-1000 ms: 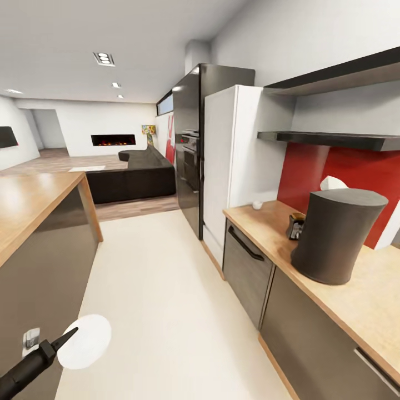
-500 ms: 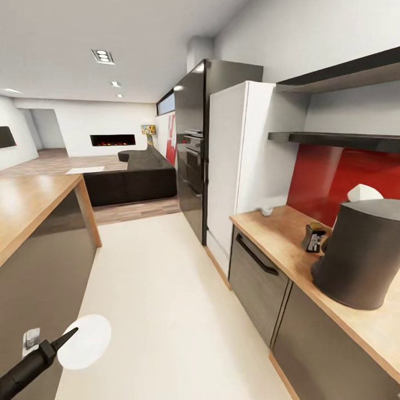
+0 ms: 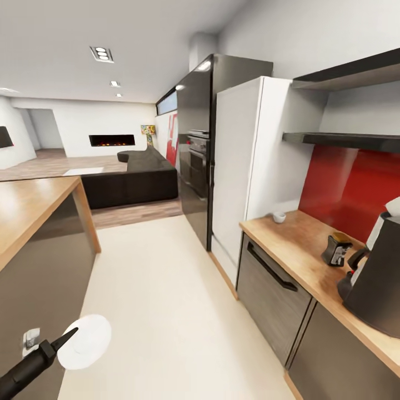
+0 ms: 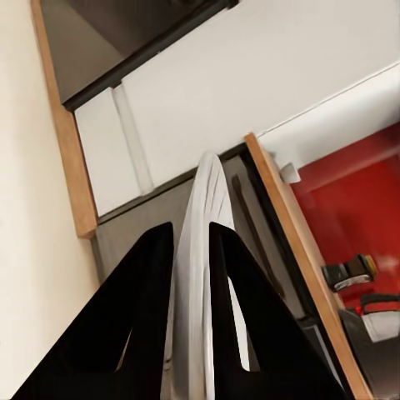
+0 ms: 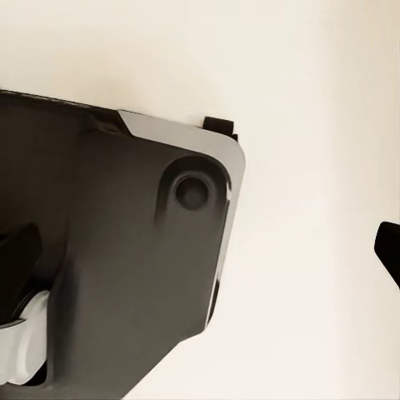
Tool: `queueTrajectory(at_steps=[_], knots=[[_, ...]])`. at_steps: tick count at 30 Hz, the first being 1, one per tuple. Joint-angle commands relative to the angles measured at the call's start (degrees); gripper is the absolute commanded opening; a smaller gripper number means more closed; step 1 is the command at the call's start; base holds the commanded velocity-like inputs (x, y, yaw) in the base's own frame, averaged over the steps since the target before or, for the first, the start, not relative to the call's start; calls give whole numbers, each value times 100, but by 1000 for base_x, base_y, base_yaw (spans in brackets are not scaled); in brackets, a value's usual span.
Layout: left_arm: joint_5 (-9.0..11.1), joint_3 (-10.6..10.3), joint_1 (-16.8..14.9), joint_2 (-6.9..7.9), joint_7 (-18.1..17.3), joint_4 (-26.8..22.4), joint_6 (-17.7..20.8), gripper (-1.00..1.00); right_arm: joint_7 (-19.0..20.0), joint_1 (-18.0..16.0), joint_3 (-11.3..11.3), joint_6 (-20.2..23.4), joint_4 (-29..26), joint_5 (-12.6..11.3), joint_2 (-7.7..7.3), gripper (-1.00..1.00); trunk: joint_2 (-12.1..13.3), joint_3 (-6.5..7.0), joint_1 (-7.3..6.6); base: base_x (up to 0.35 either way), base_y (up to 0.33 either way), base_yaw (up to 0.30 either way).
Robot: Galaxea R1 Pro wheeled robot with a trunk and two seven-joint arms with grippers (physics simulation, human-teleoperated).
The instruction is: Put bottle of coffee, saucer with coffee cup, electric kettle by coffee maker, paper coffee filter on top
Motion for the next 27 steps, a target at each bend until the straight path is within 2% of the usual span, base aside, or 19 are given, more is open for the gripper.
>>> queueTrajectory(at_steps=[1,27], knots=[[12,7,-4,0,-11,5,48,-100,17,-1,30,30,-13,31,-1,100,-8,-8,6,301,167,-143],[13,7,-4,0,-7,1,42,-100,19,-2,30,29,-11,33,-12,100,-8,-8,6,301,166,-255]])
